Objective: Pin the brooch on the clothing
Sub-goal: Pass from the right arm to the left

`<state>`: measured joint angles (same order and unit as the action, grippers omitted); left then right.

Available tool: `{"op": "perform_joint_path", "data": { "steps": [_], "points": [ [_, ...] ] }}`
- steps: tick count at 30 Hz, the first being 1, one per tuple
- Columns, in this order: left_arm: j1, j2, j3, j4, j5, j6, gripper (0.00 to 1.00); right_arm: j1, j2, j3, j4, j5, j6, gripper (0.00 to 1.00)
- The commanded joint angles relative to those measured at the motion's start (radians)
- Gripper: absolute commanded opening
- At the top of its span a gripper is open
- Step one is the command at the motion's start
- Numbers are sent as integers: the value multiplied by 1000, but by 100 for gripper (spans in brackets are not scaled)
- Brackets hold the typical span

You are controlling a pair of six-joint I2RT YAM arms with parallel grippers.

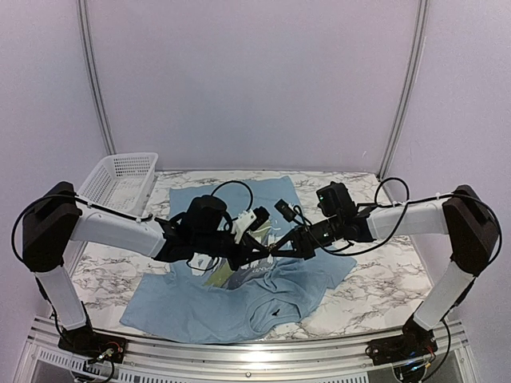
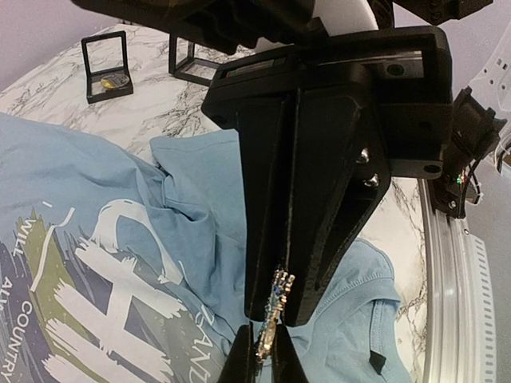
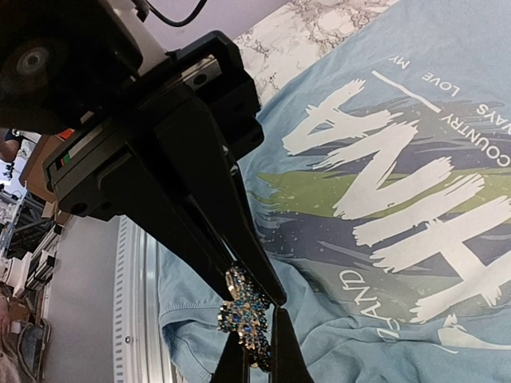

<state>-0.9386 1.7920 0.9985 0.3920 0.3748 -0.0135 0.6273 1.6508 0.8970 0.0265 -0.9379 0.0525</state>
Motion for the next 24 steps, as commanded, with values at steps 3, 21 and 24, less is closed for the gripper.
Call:
{"op": "perform_joint_path", "data": {
  "steps": [3,21,24],
  "points": [
    [4,-39,-11,30,33,8,0,21,-49,25,8,-35,-6,0],
    [-57,-167,-12,120,2,-132,0,28,-305,-298,790,40,272,60],
    [-58,-167,-14,139,14,-147,0,28,-299,-311,895,62,345,56]
  ]
}}
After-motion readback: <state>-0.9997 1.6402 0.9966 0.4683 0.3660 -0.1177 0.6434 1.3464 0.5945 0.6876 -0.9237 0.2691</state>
